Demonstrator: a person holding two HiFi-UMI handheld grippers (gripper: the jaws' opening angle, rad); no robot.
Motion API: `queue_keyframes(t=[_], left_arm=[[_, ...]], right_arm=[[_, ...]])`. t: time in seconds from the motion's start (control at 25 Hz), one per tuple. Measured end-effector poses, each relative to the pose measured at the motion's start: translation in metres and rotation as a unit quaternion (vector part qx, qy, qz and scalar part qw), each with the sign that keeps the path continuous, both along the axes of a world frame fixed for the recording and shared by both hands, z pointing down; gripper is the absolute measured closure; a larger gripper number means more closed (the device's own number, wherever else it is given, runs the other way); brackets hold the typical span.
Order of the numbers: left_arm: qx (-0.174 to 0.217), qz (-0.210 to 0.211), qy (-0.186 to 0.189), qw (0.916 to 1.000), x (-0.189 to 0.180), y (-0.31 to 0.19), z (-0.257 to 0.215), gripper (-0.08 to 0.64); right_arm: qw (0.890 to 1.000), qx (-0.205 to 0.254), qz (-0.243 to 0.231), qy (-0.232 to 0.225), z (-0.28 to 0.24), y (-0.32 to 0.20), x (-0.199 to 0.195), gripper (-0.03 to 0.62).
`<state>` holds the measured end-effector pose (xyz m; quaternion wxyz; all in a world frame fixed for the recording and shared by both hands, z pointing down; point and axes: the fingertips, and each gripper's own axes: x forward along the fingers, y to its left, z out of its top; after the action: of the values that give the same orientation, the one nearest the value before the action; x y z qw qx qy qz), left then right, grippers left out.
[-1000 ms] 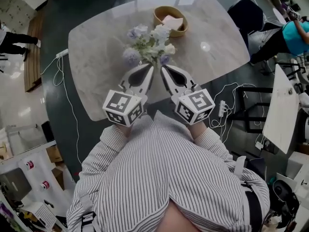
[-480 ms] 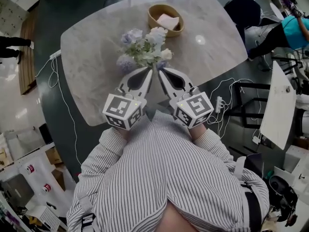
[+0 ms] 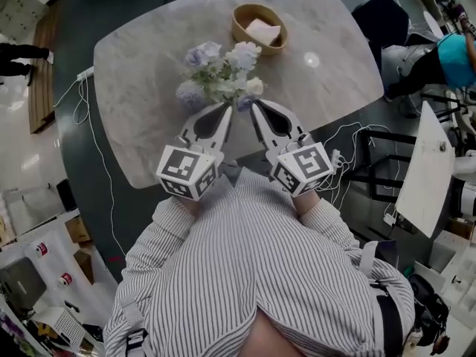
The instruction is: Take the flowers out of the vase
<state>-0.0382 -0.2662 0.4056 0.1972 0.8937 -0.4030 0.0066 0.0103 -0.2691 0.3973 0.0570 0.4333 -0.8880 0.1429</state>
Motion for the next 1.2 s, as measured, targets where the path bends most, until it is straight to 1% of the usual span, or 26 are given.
queue_keyframes(t=[0.24, 0.28, 0.32, 0.36, 0.48, 0.52, 0.64, 0.76, 1.0, 1.2], left_arm=[[-0.009, -0.005, 0.003, 0.9999, -0.009, 0.002, 0.005, 0.546], [-0.011, -0.004, 0.003, 0.9999, -0.008, 0.002, 0.007, 0.546], [-0.013, -0.004, 0.003, 0.9999, -0.007, 0.002, 0.008, 0.546], [-0.015, -0.003, 0.003, 0.9999, -0.006, 0.003, 0.009, 0.546], [-0.018, -0.003, 0.003, 0.9998, -0.007, 0.003, 0.012, 0.546], [-0.019, -0.004, 0.004, 0.9998, -0.008, 0.003, 0.013, 0.546], [-0.022, -0.004, 0.004, 0.9997, -0.010, 0.006, 0.014, 0.546], [-0.027, -0.003, 0.002, 0.9996, -0.010, 0.009, 0.017, 0.546], [-0.042, -0.007, 0.000, 0.9991, -0.013, 0.012, 0.027, 0.546], [-0.049, -0.011, -0.001, 0.9988, -0.014, 0.014, 0.030, 0.546]], right_arm=[[1.000, 0.001, 0.021, -0.004, 0.003, 0.001, 0.003, 0.574], [1.000, -0.003, 0.022, -0.006, 0.005, 0.000, 0.004, 0.560], [1.000, -0.007, 0.022, -0.006, 0.007, 0.000, 0.005, 0.507], [1.000, -0.012, 0.020, -0.006, 0.009, 0.000, 0.006, 0.476], [1.000, -0.021, 0.014, -0.004, 0.015, 0.001, 0.002, 0.453], [1.000, -0.022, 0.013, -0.004, 0.016, 0.002, 0.000, 0.434], [1.000, -0.013, 0.015, -0.007, 0.014, 0.003, -0.003, 0.391], [1.000, -0.005, 0.009, -0.011, 0.010, 0.004, -0.005, 0.373], [0.999, -0.039, 0.002, -0.006, 0.029, 0.006, -0.008, 0.356], [0.998, -0.054, -0.017, 0.010, 0.043, 0.008, -0.014, 0.354]])
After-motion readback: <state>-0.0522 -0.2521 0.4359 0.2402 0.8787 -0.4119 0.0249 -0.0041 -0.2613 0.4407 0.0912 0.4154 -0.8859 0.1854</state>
